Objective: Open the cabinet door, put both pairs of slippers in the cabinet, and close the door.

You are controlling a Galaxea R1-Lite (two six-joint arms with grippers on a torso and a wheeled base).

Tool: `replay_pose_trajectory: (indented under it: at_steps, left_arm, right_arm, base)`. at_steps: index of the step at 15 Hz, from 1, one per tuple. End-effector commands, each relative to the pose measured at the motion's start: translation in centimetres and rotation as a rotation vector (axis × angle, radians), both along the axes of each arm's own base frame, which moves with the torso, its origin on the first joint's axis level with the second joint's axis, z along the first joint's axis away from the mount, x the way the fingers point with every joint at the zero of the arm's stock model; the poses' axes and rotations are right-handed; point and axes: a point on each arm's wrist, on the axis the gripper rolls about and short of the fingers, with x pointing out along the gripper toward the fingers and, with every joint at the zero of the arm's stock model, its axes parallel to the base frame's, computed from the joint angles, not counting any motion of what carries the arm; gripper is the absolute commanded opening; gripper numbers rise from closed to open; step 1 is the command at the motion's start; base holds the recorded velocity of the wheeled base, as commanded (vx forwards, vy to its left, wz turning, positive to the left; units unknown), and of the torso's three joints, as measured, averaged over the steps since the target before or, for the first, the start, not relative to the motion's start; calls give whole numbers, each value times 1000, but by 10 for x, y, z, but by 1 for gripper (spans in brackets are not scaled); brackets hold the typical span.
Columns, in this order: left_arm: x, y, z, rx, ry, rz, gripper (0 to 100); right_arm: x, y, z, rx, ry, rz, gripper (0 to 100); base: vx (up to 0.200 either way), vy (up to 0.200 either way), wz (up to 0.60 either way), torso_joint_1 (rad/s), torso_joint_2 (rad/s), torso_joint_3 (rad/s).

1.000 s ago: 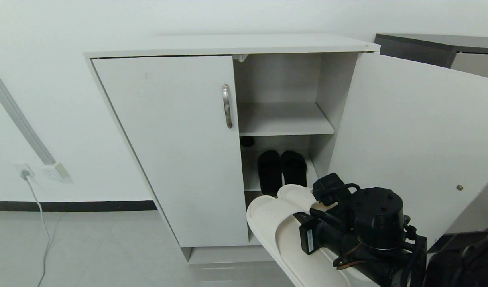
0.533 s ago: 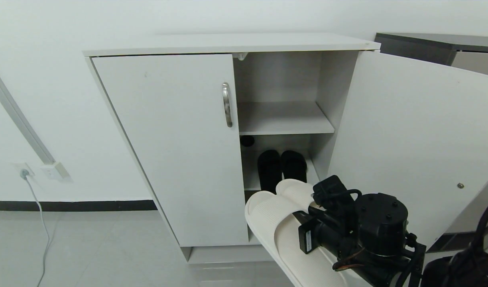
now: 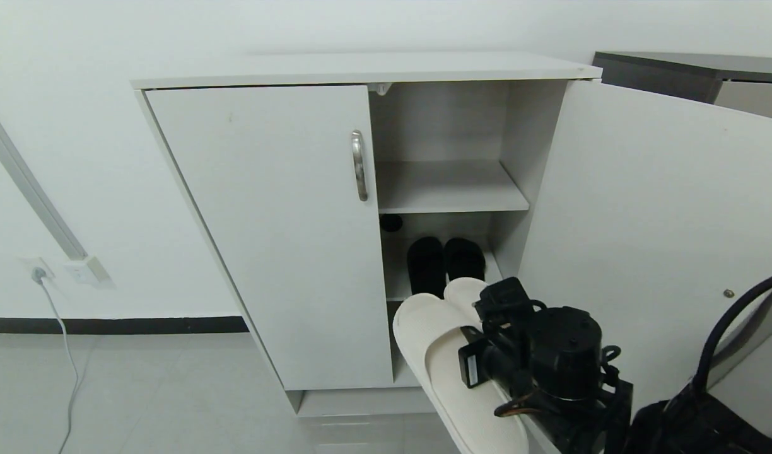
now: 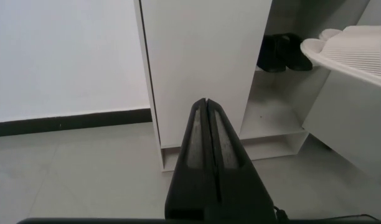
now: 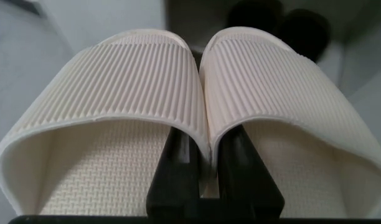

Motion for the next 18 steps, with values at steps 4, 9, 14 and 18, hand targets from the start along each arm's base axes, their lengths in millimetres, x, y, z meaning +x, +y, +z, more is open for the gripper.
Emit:
replay_pose_trajectory:
  at_steps: [4,9,14,18]
  left_arm:
    - [0,0,0,0,1,0,0]
    - [0,0,0,2,1,0,0]
    - [0,0,0,3,1,0,0]
    - [0,0,0,5,1,0,0]
  right_arm:
    - [28,50,54,72,28,-335,0]
    - [24,44,110,90,14,-344,0]
    - [28,48,130,90,3,-341,0]
    - [29,50,130,63,-7,-336,0]
  base:
    - [0,0,0,0,0,0]
    - [0,0,0,0,0,0]
    - [0,0,0,0,0,0]
    - [0,0,0,0,0,0]
